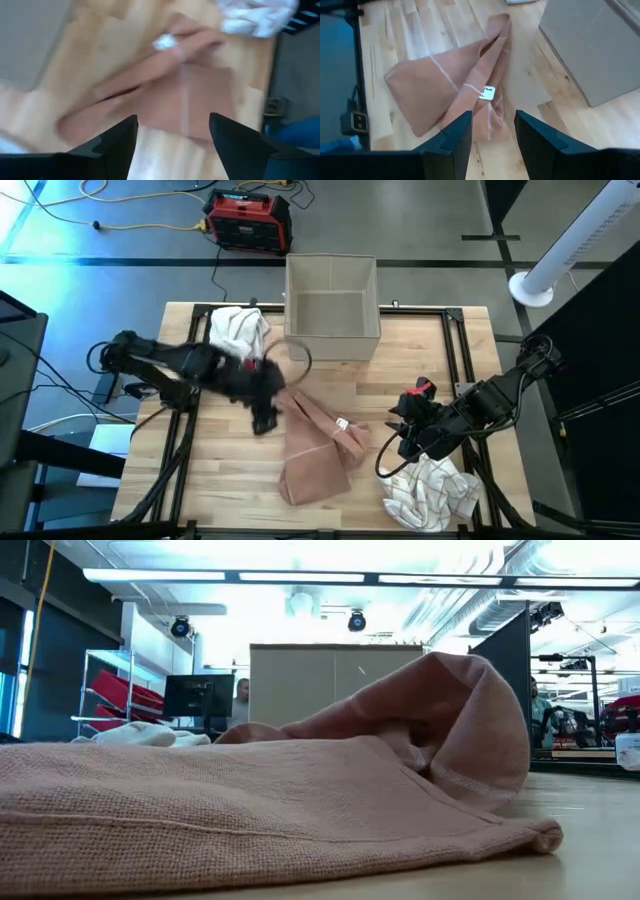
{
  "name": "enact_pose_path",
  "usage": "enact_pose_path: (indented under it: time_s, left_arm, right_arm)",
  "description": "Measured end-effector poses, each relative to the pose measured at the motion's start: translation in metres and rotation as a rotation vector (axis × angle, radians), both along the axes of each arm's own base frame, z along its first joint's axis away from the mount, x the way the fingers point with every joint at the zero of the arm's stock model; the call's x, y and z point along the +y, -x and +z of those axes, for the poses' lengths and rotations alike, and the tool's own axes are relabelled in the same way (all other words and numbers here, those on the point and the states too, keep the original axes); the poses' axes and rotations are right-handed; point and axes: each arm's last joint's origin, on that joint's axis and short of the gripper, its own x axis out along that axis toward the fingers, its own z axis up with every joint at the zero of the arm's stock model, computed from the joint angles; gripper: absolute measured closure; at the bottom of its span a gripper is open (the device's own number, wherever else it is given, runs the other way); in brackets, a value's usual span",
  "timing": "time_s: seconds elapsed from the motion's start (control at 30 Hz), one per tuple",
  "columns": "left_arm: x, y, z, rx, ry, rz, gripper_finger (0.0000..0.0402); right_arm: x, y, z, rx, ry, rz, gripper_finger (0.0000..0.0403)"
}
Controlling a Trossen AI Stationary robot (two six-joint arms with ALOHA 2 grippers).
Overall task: Fold towel
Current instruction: Fold the brown towel
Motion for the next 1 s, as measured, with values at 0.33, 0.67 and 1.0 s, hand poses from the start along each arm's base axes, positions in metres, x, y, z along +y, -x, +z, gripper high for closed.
enact_pose_path:
  time_s: [0.33, 0.67, 1.0]
  left_arm:
    - [-0.097, -0.08, -0.079, -0.169, -0.193, -0.193, 0.0177]
    - [-0.122, -0.136, -0.166, -0.138, -0.069, -0.395, 0.0195]
    - [-0.146, -0.151, -0.212, -0.202, -0.119, -0.484, 0.0209]
  right_arm:
    - [0.001, 0.003, -0.003, 0.095, 0.043, 0.152, 0.0268]
    - [-0.002, 0.008, -0.004, 0.155, 0.069, 0.184, 0.0268]
    - [-0.004, 0.009, -0.004, 0.158, 0.102, 0.167, 0.0268]
